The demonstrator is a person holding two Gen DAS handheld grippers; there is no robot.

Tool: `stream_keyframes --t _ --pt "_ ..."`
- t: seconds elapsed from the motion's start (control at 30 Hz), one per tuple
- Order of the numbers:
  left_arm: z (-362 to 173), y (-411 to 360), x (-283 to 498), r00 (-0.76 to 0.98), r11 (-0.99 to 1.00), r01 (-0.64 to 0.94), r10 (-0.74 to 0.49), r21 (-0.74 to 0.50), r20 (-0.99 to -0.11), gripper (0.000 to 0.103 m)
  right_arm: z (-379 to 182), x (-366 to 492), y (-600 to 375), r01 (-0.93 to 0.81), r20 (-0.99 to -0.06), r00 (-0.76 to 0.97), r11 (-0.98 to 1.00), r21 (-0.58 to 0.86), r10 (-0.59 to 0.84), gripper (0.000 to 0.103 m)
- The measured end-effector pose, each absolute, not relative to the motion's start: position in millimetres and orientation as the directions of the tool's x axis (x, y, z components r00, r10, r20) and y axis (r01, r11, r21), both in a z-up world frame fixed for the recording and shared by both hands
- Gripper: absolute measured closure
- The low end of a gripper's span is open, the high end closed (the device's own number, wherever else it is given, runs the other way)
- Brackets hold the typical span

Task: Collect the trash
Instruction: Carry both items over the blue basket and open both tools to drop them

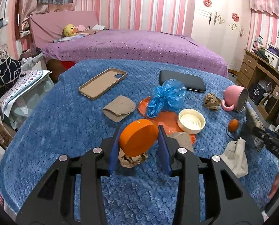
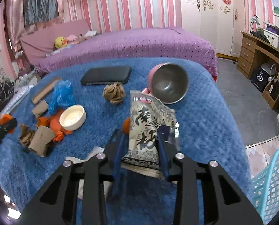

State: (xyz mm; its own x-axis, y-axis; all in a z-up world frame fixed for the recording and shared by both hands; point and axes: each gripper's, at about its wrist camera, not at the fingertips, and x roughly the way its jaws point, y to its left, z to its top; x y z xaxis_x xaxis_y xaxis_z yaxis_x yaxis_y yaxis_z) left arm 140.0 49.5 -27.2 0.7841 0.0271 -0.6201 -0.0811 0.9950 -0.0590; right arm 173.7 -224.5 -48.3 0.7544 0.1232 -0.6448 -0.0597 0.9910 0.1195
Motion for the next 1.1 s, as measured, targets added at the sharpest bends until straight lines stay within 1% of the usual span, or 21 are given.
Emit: stream_keyframes --t 0.17,0.4,0.53,0.7,0.77,0.9,1.1 --pt "-22.7 34.6 139.1 0.792 0.997 -0.057 0.013 -0.053 -0.610 0.066 -37.3 160.8 -246.0 -0.070 -0.632 0.759 0.984 0.161 0.157 0.070" --pt "1.8 -20.2 129.8 0.813 0.997 0.051 -0.071 -0.050 -0.577 0.066 -10.0 119.2 -282.0 -0.068 -0.590 0.798 0.992 0.111 0.120 0.070" --pt "13.4 -74.7 119.5 0.822 0.990 0.144 -0.125 -0.010 -0.556 0.066 2.6 87.3 -330.4 -0.009 -0.578 0.815 0.998 0.065 0.045 0.070" --pt "17.7 -153.4 113.2 0.778 0.960 0.265 -0.269 -0.091 -0.567 0.066 10.8 47.8 -408.3 0.110 -0.586 0.806 0.994 0.012 -0.082 0.070" --pt "13.0 -194.7 108.4 0.750 0.940 0.322 -0.326 -0.113 -0.576 0.066 10.1 30.1 -446.5 0.174 -0.591 0.795 0.985 0.003 -0.139 0.070" --pt "-0.3 -266.0 91.1 0.699 0.896 0.427 -0.412 -0.121 -0.585 0.066 4.8 6.6 -495.8 0.253 -0.596 0.778 0.967 0.009 -0.198 0.070" --pt "-23.3 -368.3 60.3 0.593 0.808 0.574 -0.525 -0.136 -0.610 0.066 -13.3 -16.9 -542.0 0.322 -0.615 0.749 0.947 0.015 -0.245 0.070"
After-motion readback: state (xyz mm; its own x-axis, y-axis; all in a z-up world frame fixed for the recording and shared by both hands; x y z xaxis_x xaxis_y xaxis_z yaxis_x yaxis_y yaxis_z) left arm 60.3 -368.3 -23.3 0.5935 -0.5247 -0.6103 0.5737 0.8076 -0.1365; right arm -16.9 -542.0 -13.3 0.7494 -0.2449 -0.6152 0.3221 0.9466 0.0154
